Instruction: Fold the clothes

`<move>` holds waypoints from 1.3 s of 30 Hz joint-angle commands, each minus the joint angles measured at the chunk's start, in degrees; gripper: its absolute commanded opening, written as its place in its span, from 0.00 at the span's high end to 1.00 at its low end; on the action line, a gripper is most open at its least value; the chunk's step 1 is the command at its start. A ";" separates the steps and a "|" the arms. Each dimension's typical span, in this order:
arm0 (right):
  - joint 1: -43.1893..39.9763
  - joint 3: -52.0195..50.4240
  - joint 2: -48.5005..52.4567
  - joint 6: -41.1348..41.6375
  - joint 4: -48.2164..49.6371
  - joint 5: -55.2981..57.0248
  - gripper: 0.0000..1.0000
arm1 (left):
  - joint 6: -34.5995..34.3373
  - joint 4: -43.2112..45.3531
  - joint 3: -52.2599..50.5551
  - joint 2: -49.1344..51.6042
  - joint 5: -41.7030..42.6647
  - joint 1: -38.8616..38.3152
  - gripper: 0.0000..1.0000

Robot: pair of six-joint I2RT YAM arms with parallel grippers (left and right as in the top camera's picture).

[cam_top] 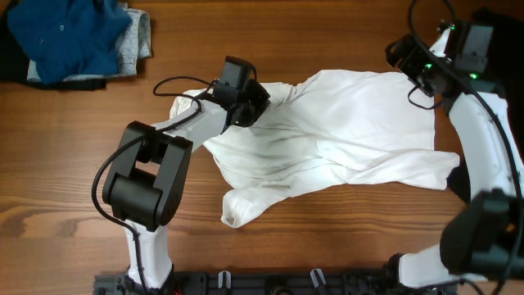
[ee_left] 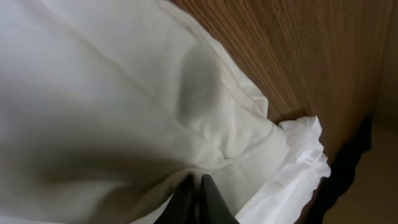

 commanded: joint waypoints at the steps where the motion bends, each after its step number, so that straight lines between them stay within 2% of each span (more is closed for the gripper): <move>1: 0.15 0.70 4.59 -4.13 3.41 -0.33 0.12 | -1.40 -0.04 0.42 0.87 0.55 1.55 0.96; 5: -0.50 0.98 8.04 -4.11 6.80 4.85 0.17 | -1.40 -0.79 0.42 0.85 0.90 2.34 0.96; 9: -2.56 2.69 10.38 -4.74 6.10 10.40 0.19 | -1.38 -1.92 0.42 0.87 0.90 2.36 0.96; 16: -8.04 8.70 15.47 -5.95 -1.18 10.54 0.20 | -1.38 -1.95 0.42 0.87 0.87 2.36 0.96; 24: -9.18 17.57 23.69 -10.14 -8.33 12.83 0.19 | -1.38 -1.97 0.42 0.87 0.87 2.36 0.96; 31: -9.16 19.04 27.52 -11.69 -8.90 16.79 0.20 | -1.40 -1.97 0.42 0.85 0.90 2.36 0.96; 34: -9.16 19.02 28.39 -16.20 -6.54 17.49 0.23 | -1.40 -1.97 0.42 0.85 0.90 2.34 0.96; 39: -9.03 19.02 29.94 -17.14 -3.04 17.59 0.33 | -1.40 -1.97 0.42 0.87 0.90 2.36 0.96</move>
